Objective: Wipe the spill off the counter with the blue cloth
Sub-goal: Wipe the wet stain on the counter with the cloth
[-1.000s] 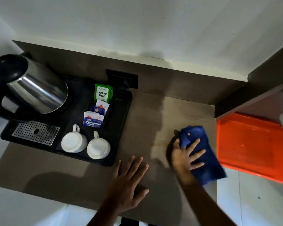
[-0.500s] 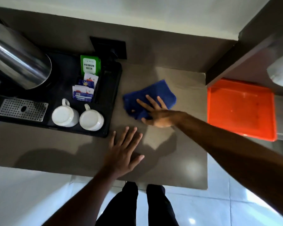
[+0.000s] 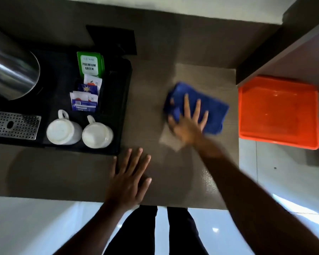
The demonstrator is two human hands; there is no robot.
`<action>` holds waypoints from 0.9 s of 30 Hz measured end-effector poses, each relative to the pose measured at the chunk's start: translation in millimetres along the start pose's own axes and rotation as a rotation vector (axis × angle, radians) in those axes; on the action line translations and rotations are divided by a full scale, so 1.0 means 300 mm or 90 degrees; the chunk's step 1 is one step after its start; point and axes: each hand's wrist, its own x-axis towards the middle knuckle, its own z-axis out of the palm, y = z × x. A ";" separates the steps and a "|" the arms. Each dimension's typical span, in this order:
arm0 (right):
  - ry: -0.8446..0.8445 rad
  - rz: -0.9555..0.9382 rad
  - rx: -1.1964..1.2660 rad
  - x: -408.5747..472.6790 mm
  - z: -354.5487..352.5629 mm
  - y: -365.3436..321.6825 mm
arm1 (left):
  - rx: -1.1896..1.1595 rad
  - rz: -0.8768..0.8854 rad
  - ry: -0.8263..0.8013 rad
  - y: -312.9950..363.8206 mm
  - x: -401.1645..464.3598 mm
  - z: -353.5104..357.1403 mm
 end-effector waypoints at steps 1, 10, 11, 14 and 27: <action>-0.005 0.035 0.008 0.135 -0.010 -0.019 | 0.005 0.003 -0.002 0.004 0.000 -0.005; 0.015 -0.166 -0.032 -0.106 0.045 -0.027 | 0.025 0.008 0.009 0.008 0.003 -0.004; 0.009 -0.179 -0.031 -0.230 0.066 0.003 | 0.031 0.012 0.013 0.007 0.001 0.004; -0.036 -0.152 -0.023 -0.619 0.111 0.127 | 0.045 0.027 0.036 0.006 0.003 0.012; -0.056 -0.080 -0.019 0.190 -0.109 0.321 | 0.103 0.043 0.055 0.005 -0.007 0.015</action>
